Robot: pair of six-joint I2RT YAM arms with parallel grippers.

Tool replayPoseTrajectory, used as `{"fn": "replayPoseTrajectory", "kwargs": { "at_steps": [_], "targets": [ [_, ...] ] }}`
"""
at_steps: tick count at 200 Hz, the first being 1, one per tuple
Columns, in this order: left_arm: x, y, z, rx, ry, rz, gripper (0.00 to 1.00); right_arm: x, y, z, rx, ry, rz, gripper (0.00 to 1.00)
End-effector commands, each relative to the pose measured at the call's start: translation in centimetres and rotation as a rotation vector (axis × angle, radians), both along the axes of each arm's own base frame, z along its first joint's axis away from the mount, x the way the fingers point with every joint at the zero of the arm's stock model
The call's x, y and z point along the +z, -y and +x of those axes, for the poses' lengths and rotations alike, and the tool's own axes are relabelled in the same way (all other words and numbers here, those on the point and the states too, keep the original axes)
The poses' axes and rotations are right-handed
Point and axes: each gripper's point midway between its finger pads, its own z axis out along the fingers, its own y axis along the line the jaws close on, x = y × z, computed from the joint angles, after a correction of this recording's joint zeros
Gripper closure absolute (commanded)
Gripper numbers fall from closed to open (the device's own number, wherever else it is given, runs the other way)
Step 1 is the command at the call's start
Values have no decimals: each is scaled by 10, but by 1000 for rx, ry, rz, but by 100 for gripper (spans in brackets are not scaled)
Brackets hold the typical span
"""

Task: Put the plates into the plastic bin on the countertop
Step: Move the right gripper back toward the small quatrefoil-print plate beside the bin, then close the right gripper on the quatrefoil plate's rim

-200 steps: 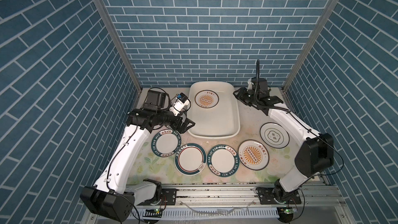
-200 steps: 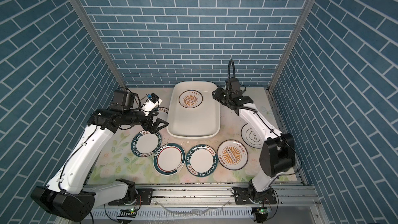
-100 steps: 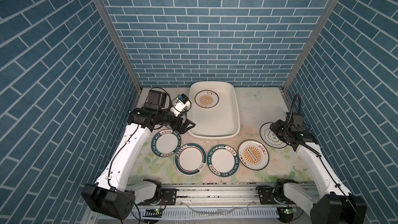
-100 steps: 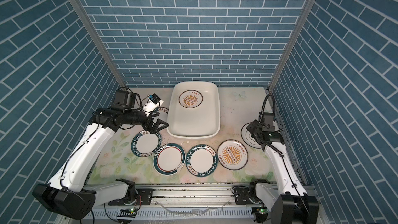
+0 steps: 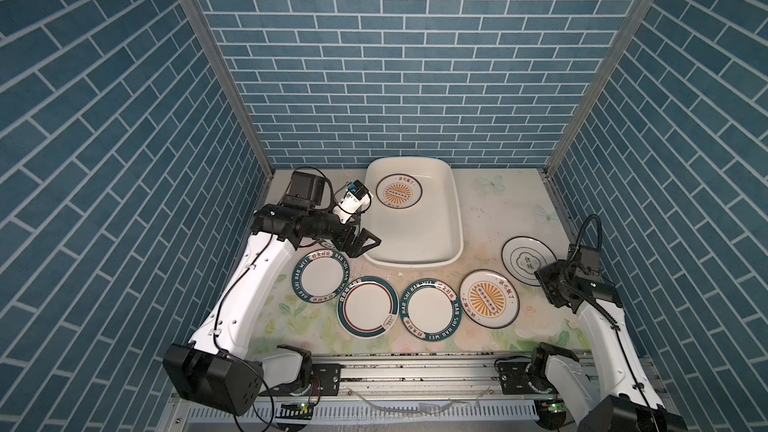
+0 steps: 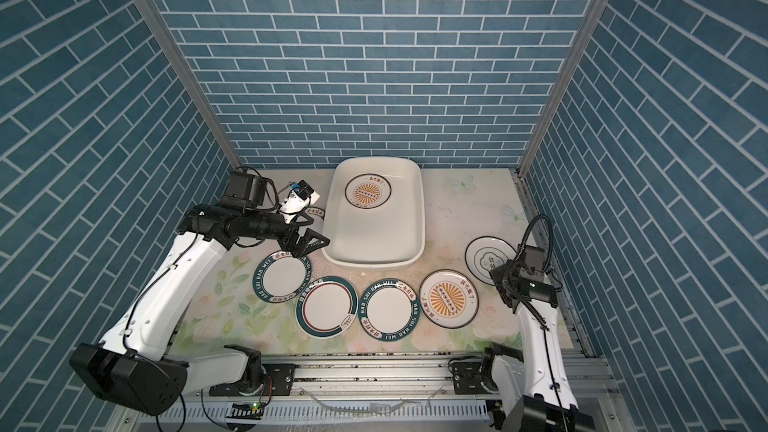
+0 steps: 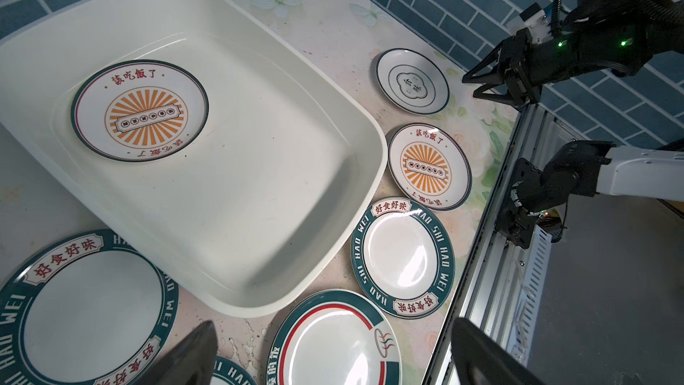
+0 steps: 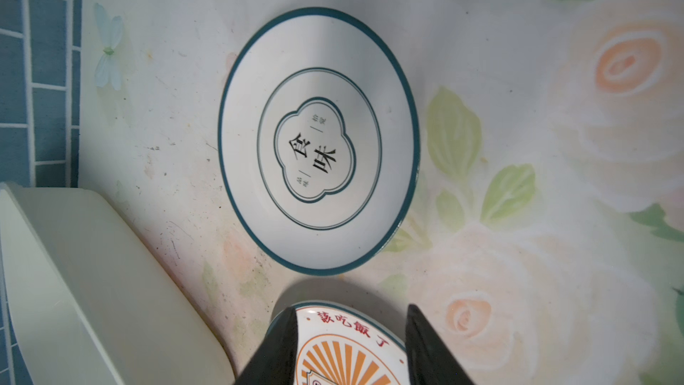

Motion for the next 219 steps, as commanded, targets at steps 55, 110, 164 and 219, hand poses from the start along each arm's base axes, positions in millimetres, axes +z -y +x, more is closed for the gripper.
{"fn": "replayPoseTrajectory", "kwargs": {
  "at_steps": [55,110,164,219],
  "targets": [
    [11,9,-1,-38,20,-30,0,-43,-6,-8,-103,28,172,54],
    [13,10,-2,-41,25,-38,0,-50,-3,-7,-126,53,199,54],
    [12,10,-2,-40,22,-36,0,-63,0,2,-156,89,251,57],
    [14,9,-3,-37,34,-37,0,-62,6,8,-167,112,248,58]
  ]
}}
